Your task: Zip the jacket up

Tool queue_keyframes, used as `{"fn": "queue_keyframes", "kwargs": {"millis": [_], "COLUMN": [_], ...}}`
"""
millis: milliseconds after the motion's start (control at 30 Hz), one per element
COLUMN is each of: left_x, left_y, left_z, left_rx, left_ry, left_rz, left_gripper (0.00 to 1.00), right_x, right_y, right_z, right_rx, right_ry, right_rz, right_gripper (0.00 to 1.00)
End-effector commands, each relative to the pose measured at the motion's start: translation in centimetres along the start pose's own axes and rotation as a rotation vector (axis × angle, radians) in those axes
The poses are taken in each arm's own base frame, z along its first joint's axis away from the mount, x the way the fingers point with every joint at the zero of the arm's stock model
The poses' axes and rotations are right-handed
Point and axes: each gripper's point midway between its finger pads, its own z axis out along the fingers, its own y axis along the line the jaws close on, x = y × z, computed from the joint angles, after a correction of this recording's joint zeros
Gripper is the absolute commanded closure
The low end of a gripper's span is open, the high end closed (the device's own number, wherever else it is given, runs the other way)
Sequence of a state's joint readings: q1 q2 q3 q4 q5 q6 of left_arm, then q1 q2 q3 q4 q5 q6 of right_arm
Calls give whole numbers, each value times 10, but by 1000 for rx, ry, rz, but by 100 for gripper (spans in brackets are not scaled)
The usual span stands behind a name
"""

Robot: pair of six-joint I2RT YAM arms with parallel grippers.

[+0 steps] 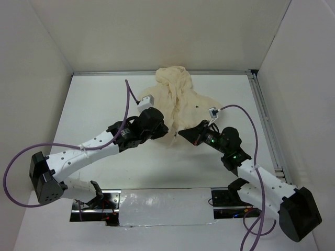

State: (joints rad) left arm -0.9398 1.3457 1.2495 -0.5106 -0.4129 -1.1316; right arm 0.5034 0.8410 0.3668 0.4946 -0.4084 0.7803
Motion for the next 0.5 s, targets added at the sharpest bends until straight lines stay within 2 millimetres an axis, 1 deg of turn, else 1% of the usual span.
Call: {"fn": "queue_keyframes", "kwargs": {"millis": [0,133,200,300,467], "left_x": [-25,-31,-29,-28,-28], "left_y": [-29,-26,-22,-22,-20], "left_z": [-9,-7,-6,-5,-5], "left_rx": [127,93,78,102,100], "left_ry": [-107,-129,-126,-134,-140], "left_rz": [-102,-135,-161,-156,-174], "left_gripper": [100,100,100,100,100], "right_x": [-12,-14,-15,-12,-9], "right_y": [32,30,26,21,20], "right_z": [5,10,12,14,15], "right_rx": [-175,-170,-146,-125,-122], "right_ry": [-36,-38,-39,-29,-22], "right_rz": [-4,-13,-18,-15,-1], "right_gripper": [100,100,100,100,100]}}
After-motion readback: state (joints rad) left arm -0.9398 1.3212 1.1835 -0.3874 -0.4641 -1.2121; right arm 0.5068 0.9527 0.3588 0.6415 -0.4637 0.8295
